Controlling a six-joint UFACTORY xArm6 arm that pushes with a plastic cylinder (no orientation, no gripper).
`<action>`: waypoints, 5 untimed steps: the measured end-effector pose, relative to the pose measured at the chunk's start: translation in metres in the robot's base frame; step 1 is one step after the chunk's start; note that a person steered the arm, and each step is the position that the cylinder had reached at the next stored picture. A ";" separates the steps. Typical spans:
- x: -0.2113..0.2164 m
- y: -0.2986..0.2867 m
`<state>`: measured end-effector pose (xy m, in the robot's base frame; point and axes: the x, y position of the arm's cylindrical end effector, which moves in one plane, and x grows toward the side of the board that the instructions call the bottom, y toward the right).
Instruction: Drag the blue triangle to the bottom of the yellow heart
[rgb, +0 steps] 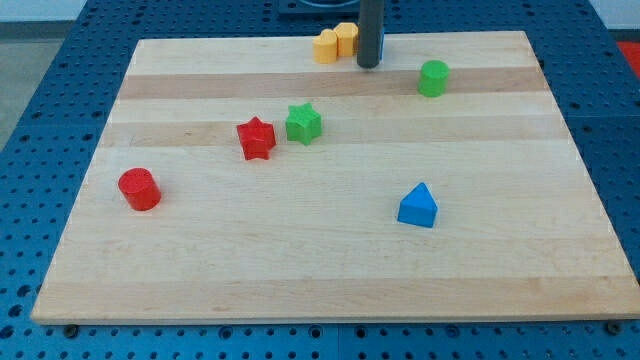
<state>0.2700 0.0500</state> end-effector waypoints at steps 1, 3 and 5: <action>0.074 -0.004; 0.148 -0.043; 0.294 -0.061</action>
<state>0.5639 -0.0113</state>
